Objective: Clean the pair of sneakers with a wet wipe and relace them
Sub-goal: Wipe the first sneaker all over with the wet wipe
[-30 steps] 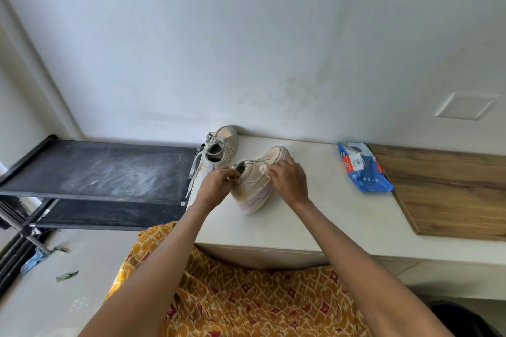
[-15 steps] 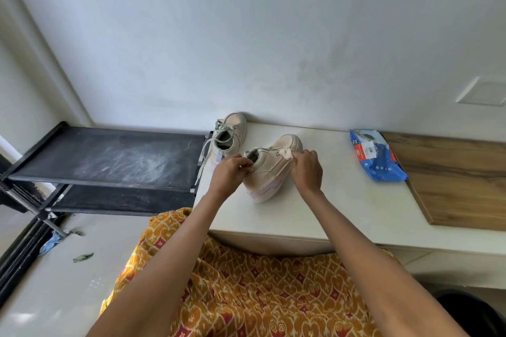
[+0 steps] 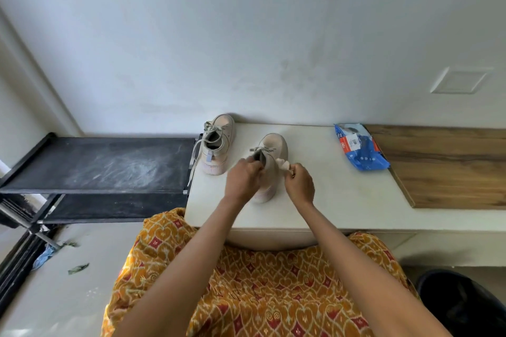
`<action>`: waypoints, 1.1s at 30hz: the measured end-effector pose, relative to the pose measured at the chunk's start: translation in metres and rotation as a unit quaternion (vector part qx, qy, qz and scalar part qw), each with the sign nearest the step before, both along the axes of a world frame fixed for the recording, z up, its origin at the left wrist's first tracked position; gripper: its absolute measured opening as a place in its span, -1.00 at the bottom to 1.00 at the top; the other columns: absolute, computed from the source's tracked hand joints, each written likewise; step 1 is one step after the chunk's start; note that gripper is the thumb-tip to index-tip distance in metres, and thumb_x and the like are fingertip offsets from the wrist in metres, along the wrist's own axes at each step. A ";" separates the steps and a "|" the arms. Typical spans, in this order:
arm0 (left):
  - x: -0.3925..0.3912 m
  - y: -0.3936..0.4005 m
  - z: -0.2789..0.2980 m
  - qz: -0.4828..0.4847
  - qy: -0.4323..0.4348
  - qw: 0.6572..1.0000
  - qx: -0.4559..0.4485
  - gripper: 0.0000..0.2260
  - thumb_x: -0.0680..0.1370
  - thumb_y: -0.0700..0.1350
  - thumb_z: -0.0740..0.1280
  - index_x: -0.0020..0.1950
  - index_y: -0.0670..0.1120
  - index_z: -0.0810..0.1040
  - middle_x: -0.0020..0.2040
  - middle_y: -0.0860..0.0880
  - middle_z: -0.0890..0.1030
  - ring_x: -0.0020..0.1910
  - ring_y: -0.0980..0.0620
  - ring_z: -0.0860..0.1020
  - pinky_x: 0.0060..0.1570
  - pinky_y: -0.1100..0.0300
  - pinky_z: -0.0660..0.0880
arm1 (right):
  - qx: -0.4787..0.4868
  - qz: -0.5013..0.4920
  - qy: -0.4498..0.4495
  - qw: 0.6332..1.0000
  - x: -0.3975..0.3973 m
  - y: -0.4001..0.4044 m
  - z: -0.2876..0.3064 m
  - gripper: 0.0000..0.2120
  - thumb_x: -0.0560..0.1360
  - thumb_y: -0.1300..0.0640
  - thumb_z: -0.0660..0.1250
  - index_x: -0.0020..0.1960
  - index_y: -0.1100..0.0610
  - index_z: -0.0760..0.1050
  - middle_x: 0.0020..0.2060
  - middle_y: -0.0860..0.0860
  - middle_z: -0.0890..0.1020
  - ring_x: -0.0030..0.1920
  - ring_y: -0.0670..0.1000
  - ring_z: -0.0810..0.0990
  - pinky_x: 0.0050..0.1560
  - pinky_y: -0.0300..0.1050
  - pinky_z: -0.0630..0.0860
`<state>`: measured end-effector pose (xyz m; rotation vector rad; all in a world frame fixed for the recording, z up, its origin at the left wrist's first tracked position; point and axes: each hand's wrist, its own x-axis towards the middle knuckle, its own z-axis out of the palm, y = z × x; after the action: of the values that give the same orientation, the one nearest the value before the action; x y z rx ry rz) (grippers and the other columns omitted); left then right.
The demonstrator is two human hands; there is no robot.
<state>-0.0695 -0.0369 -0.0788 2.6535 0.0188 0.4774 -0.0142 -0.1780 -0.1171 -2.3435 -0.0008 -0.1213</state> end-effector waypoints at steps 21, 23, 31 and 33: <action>0.007 0.007 -0.015 -0.122 -0.034 0.992 -0.012 -0.82 0.45 -0.26 0.38 0.04 -0.16 0.65 -0.12 -0.13 0.61 -0.12 -0.17 0.50 -0.25 0.01 0.50 | 0.220 -0.023 0.096 0.970 0.025 0.008 -0.012 -0.83 0.48 0.21 0.27 -0.02 0.05 0.60 -0.12 0.03 0.66 -0.07 0.12 0.61 0.01 0.09 0.57; 0.011 0.004 -0.011 -0.113 -0.036 0.993 -0.011 -0.82 0.44 -0.26 0.39 0.02 -0.16 0.66 -0.13 -0.13 0.63 -0.14 -0.18 0.51 -0.26 0.09 0.44 | 0.232 -0.054 0.104 0.966 0.019 0.017 -0.005 -0.85 0.46 0.25 0.27 -0.10 0.09 0.60 -0.18 0.03 0.65 -0.08 0.14 0.60 0.00 0.09 0.57; 0.027 -0.025 -0.009 -0.037 -0.025 0.995 -0.093 -0.87 0.45 -0.19 0.38 -0.03 -0.13 0.67 -0.16 -0.09 0.64 -0.09 -0.11 0.52 -0.20 0.09 0.44 | 0.146 0.025 0.045 0.988 -0.003 -0.015 -0.003 -0.81 0.52 0.19 0.31 0.09 0.13 0.61 -0.04 0.03 0.68 -0.05 0.04 0.60 -0.14 -0.19 0.45; 0.032 -0.036 -0.004 -0.030 -0.016 0.995 -0.095 -0.88 0.45 -0.19 0.37 -0.05 -0.13 0.66 -0.16 -0.10 0.64 -0.08 -0.08 0.52 -0.20 0.12 0.40 | 0.150 -0.029 0.050 0.987 0.017 -0.018 0.003 -0.80 0.51 0.16 0.29 0.10 0.13 0.60 0.00 0.07 0.67 0.01 0.11 0.61 -0.05 -0.13 0.49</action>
<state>-0.0378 -0.0732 -0.0828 2.4526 -0.0244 0.4740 0.0031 -0.1956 -0.1144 -2.0469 0.1274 -0.0297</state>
